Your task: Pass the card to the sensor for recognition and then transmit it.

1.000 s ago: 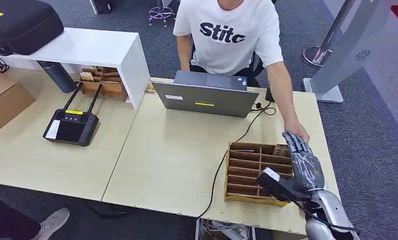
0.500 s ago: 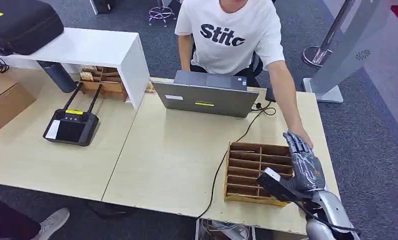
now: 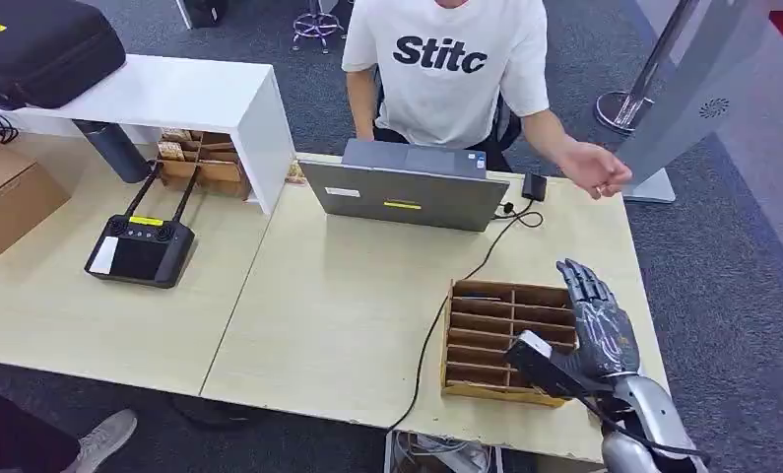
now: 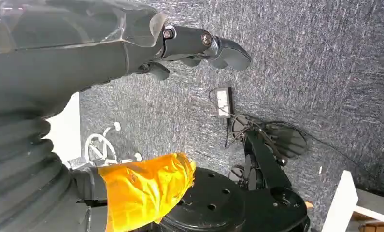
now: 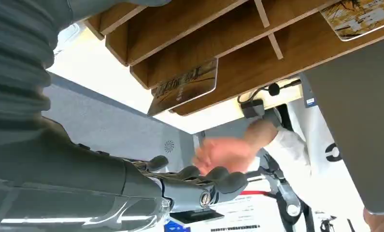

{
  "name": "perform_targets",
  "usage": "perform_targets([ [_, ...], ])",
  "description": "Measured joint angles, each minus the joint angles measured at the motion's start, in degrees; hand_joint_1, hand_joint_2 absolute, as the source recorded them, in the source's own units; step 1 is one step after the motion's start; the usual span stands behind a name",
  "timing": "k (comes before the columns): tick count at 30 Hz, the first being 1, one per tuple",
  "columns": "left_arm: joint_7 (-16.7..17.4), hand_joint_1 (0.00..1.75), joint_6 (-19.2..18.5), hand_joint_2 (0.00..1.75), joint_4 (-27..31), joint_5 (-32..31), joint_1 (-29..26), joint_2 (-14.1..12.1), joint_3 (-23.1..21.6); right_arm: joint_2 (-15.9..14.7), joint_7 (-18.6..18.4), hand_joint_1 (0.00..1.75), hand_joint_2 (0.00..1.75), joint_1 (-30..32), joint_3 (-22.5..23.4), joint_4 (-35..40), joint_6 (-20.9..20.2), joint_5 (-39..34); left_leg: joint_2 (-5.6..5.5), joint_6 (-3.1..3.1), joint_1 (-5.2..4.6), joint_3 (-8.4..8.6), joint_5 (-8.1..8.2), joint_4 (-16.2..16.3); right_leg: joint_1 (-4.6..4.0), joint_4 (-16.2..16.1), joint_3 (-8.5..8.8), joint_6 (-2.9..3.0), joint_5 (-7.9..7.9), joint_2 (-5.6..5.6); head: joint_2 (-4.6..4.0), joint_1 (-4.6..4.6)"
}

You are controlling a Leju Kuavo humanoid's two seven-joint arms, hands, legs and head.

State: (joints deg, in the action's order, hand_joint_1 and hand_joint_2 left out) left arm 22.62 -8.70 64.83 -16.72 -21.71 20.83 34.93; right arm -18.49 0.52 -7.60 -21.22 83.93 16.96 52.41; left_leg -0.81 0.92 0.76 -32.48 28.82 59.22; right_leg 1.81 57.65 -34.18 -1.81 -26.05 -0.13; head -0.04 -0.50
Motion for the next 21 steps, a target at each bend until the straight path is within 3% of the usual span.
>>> perform_targets([
  [10,-1.84,0.00,-1.79,1.75,-0.46,-3.35,1.12,0.00,1.27,1.53,0.77,0.00,1.75,-4.44,-1.01,-2.10,0.02,1.03,-0.01,0.00,0.01,0.02,-0.01,0.00,0.00,0.02,0.01,0.01,0.01,0.01,0.00,0.00],
  [21,-1.90,0.00,-2.14,1.75,-1.05,-3.70,1.49,0.02,2.38,2.36,0.85,0.00,1.75,-5.35,-2.14,-3.93,0.20,0.53,-0.01,0.00,0.01,-0.01,0.00,0.00,0.00,0.02,0.00,0.00,0.00,0.01,0.00,0.00],
])
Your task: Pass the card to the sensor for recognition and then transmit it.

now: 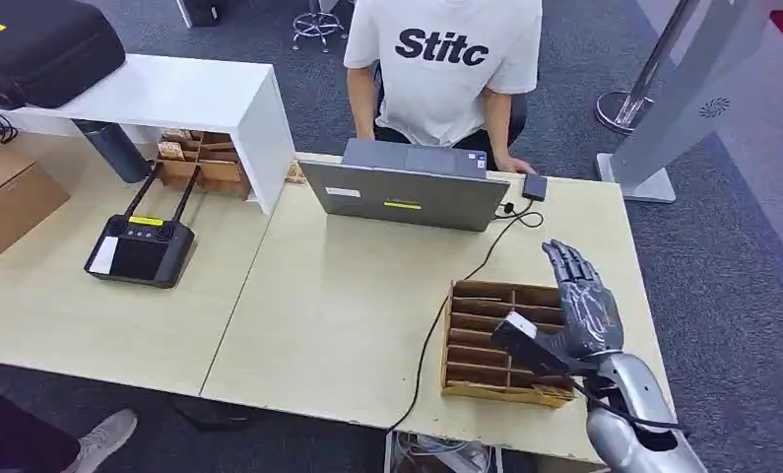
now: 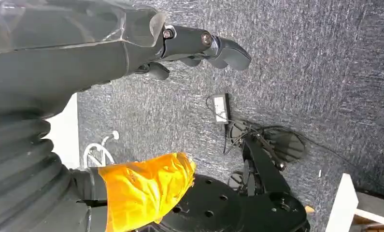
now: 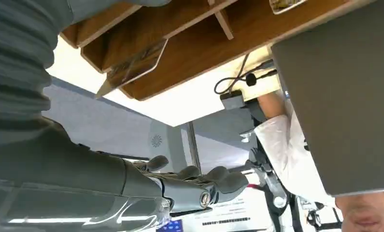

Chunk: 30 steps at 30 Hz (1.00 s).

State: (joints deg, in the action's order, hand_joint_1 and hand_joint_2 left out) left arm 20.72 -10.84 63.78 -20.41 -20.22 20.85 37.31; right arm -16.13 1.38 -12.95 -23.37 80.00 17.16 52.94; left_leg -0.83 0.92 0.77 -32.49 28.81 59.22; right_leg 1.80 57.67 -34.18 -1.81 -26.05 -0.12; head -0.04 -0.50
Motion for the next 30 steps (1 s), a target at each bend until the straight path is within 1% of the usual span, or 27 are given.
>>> perform_targets([
  [22,0.02,0.00,-0.02,1.75,-0.20,0.00,0.04,-0.02,0.11,0.04,-0.22,0.00,1.75,0.27,-0.31,-1.62,0.22,-0.15,0.01,0.00,0.00,0.02,0.00,0.00,0.00,0.00,-0.02,0.00,0.00,-0.01,0.00,0.00],
  [26,0.20,0.00,0.02,1.75,-0.20,0.07,0.03,-0.02,0.11,0.04,-0.79,0.00,1.75,0.52,0.20,-2.19,0.57,-0.07,0.02,0.00,0.00,0.03,0.00,0.00,0.00,0.00,-0.02,0.00,0.00,-0.02,0.00,0.00],
  [30,0.22,0.00,0.04,1.75,-0.20,0.20,0.02,-0.02,0.11,0.04,-0.98,0.00,1.75,0.65,1.79,-2.91,1.01,-0.04,0.01,0.00,0.00,0.03,0.00,0.00,0.00,0.00,-0.01,0.00,0.00,-0.01,0.00,0.00],
])
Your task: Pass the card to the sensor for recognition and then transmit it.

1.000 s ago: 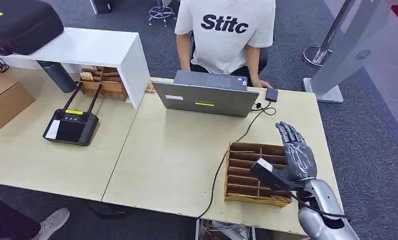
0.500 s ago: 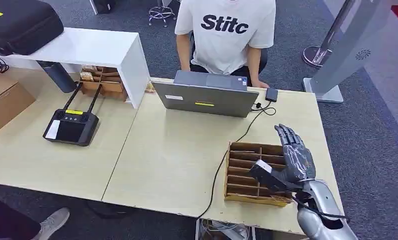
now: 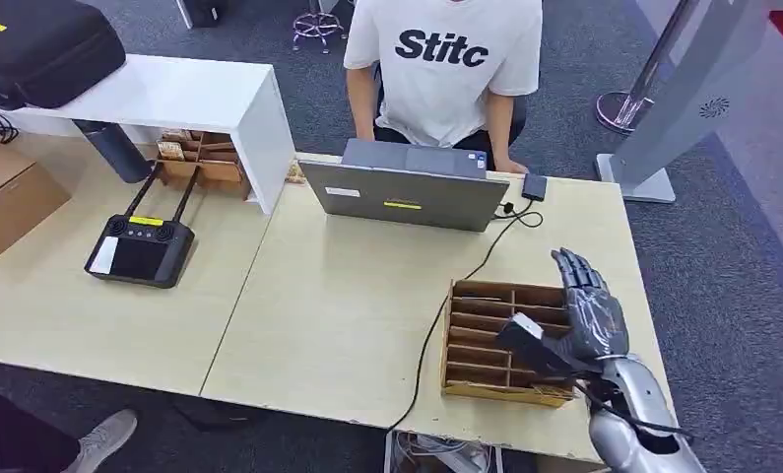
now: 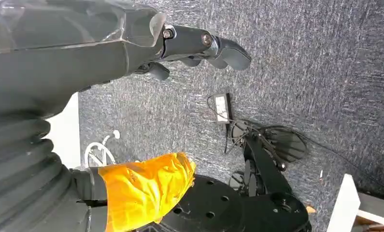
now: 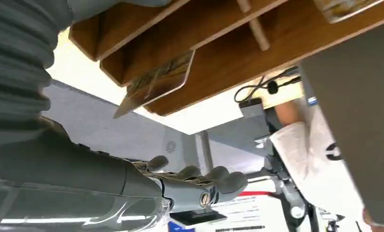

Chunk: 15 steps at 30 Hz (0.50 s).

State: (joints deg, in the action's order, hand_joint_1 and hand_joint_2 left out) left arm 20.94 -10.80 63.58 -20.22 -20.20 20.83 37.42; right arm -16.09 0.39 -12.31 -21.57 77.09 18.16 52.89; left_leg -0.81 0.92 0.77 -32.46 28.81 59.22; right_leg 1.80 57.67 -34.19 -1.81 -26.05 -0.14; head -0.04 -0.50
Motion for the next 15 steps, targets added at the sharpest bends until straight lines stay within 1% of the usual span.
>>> perform_targets([
  [4,0.04,0.00,0.00,1.75,0.00,0.00,-0.01,0.00,0.00,0.00,0.02,0.00,1.75,0.24,1.16,-0.28,0.02,0.04,0.00,0.00,0.00,0.01,0.00,0.00,0.00,0.00,0.00,0.00,0.00,-0.01,0.00,0.00],
  [15,0.15,0.00,0.26,1.75,0.00,0.00,-0.01,0.00,0.00,0.00,0.00,0.00,1.75,1.06,2.34,-0.28,0.17,0.18,0.01,0.00,0.00,0.02,0.00,0.00,0.00,0.00,0.01,0.00,0.00,-0.01,0.00,0.00],
])
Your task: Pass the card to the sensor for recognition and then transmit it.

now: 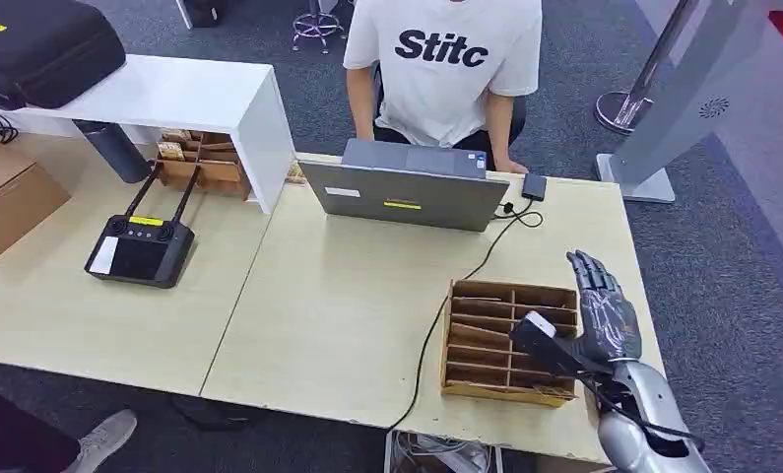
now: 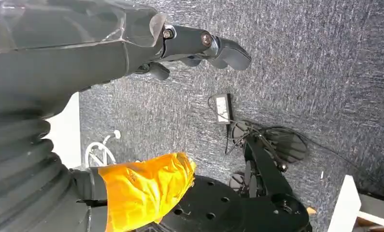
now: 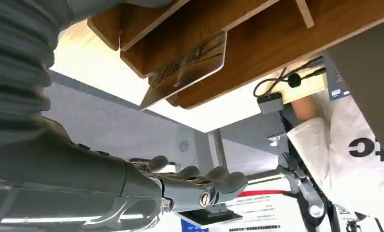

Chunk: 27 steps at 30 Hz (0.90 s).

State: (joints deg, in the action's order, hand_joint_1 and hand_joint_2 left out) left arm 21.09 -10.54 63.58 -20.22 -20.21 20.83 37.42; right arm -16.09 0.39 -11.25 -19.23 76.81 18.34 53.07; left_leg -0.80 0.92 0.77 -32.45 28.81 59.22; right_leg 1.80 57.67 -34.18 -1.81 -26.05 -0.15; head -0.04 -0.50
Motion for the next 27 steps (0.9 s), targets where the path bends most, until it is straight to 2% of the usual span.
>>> perform_targets([
  [3,0.02,0.00,0.07,1.75,0.00,0.11,-0.01,0.00,0.00,0.00,0.00,0.00,1.75,0.11,0.15,0.00,0.00,0.02,0.00,0.00,0.00,0.01,0.00,0.00,0.00,0.00,0.01,0.00,0.00,0.00,0.00,0.00],
  [4,0.02,0.00,0.09,1.75,0.00,0.18,-0.01,0.00,0.00,0.00,-0.02,0.10,1.75,0.15,0.20,0.00,0.00,0.07,0.00,0.00,0.00,0.01,0.00,0.00,0.00,0.00,0.01,0.00,0.00,0.00,0.00,0.00],
  [5,0.04,0.00,0.13,1.75,0.00,0.18,-0.01,0.00,0.00,0.00,-0.09,1.34,1.75,0.20,0.22,0.00,0.02,0.07,0.00,0.00,0.00,0.01,0.00,0.00,0.00,0.00,0.01,0.00,0.00,0.00,0.00,0.00],
  [6,0.07,0.00,0.15,1.75,0.00,0.17,-0.01,0.00,0.00,0.00,-0.09,1.47,1.75,0.28,0.26,0.00,0.02,0.07,0.00,0.00,0.00,0.01,0.00,0.00,0.00,0.00,0.01,0.00,0.00,0.00,0.00,0.00],
  [8,0.09,0.00,0.15,1.75,0.00,0.17,-0.02,0.00,0.00,0.00,-0.09,1.47,1.75,0.59,0.28,0.02,0.02,0.07,0.00,0.00,0.00,0.01,0.00,0.00,0.00,0.00,0.02,0.00,0.00,0.00,0.00,0.00],
  [9,0.09,0.00,0.13,1.75,0.00,0.17,-0.01,0.00,0.00,0.00,-0.09,1.75,1.75,0.77,0.28,0.04,0.02,0.07,0.00,0.00,0.00,0.01,0.00,0.00,0.00,0.00,0.01,0.00,0.00,0.00,0.00,0.00],
  [27,0.05,0.00,-0.04,1.75,0.00,-0.02,0.00,0.00,0.00,0.00,0.96,1.75,1.75,1.21,1.20,0.61,0.20,-0.28,0.01,0.00,0.00,0.05,0.00,0.00,0.00,0.00,0.05,0.00,0.00,-0.01,0.00,-0.02],
])
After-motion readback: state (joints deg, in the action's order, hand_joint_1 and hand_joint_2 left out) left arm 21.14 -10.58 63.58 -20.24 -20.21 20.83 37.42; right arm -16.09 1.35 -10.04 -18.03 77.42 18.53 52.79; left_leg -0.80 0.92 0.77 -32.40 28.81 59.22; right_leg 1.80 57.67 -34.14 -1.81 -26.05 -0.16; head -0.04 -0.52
